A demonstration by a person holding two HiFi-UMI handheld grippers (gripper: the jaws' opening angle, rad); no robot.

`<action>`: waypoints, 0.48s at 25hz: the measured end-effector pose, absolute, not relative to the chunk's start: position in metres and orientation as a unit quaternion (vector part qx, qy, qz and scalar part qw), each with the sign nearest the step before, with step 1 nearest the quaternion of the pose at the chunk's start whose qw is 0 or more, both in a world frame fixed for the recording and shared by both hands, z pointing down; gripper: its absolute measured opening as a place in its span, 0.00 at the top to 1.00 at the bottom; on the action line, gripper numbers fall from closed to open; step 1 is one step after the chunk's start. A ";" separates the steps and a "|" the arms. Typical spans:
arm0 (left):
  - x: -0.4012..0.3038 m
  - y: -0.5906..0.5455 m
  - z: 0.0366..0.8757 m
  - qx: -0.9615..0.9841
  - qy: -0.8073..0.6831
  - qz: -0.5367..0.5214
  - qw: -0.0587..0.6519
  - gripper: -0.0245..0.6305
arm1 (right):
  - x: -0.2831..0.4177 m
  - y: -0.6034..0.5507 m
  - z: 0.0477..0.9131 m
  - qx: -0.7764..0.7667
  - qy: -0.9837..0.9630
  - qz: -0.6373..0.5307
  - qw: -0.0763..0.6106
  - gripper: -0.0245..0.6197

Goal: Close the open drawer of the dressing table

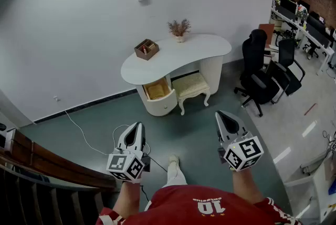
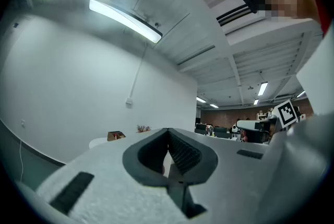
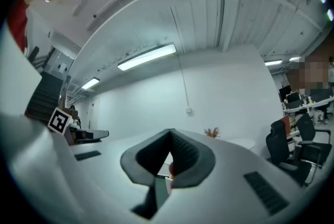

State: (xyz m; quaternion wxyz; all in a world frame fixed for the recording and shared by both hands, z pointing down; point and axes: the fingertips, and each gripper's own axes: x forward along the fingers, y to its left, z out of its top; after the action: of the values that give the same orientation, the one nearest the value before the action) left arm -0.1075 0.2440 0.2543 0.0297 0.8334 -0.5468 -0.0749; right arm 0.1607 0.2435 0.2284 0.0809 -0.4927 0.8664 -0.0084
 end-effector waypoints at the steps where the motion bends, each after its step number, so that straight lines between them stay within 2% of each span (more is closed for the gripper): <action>1: -0.107 0.244 0.254 0.833 -0.547 -0.074 0.029 0.96 | 0.162 0.245 0.229 -0.494 0.866 -0.009 0.081 0.96; 12: -0.093 0.242 0.247 0.836 -0.544 -0.070 0.012 0.96 | 0.173 0.254 0.235 -0.502 0.861 -0.007 0.083 0.96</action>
State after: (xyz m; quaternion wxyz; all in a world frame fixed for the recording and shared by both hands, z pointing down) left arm -0.0930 0.2416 0.2465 0.0120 0.8364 -0.5436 -0.0697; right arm 0.1729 0.2540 0.2345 0.0833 -0.5016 0.8611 -0.0073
